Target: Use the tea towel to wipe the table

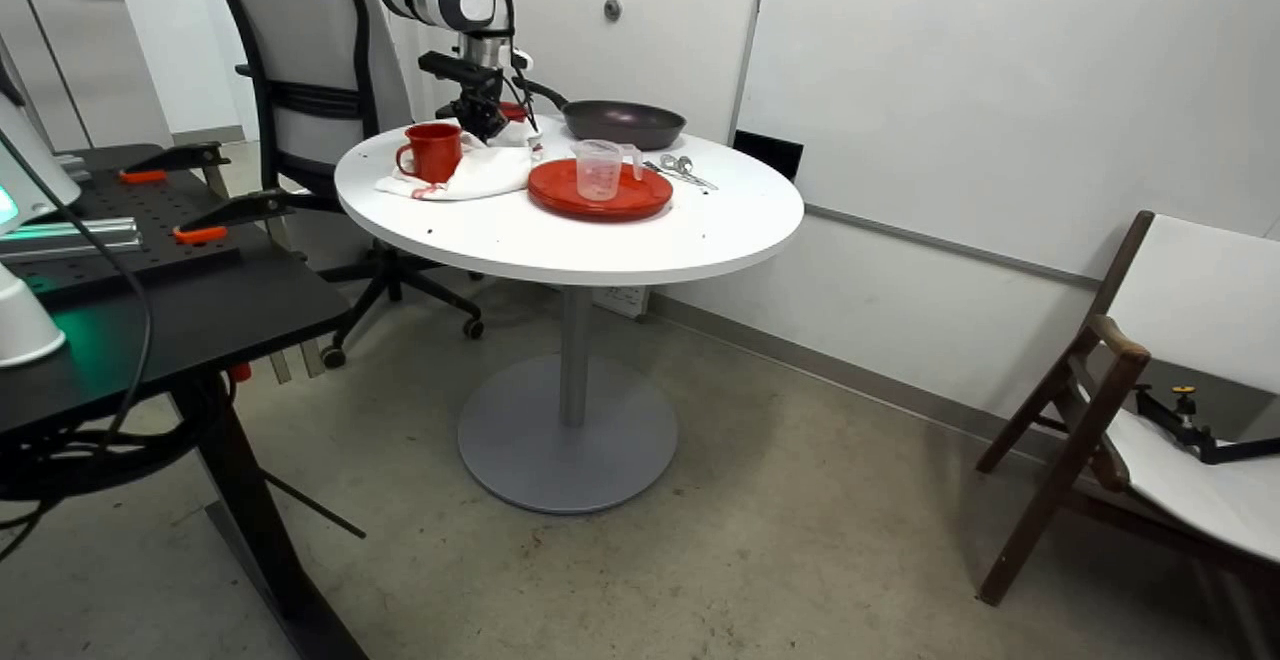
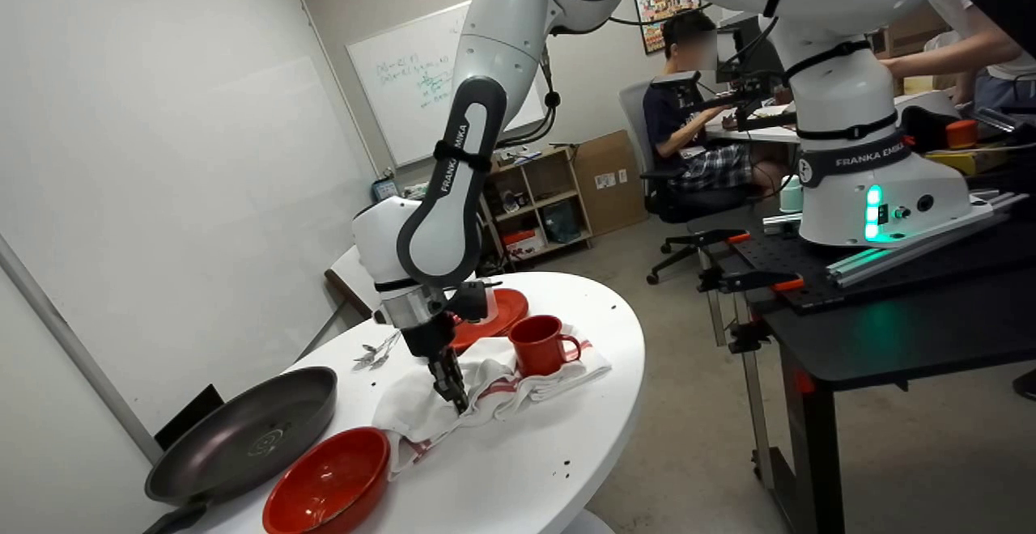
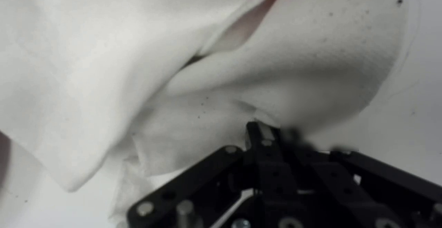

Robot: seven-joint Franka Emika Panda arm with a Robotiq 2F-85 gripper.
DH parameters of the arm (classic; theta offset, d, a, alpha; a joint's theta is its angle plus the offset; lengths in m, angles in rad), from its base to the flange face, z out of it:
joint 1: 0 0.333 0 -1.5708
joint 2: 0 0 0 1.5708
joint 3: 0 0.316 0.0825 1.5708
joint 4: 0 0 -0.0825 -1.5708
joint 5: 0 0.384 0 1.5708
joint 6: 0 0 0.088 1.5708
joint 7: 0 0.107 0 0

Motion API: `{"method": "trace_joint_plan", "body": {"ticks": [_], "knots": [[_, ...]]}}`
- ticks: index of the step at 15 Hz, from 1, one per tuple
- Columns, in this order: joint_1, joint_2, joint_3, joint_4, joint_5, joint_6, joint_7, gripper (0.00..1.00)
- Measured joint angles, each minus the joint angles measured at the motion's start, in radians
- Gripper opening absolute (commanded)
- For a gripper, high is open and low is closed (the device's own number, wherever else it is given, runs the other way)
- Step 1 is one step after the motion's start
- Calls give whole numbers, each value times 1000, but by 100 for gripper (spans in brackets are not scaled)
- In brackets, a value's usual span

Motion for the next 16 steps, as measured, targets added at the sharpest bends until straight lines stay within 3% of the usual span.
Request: {"method": "trace_joint_plan", "body": {"ticks": [16], "knots": [[-14, 44, -59, 78, 0, 71, 16, 1]]}}
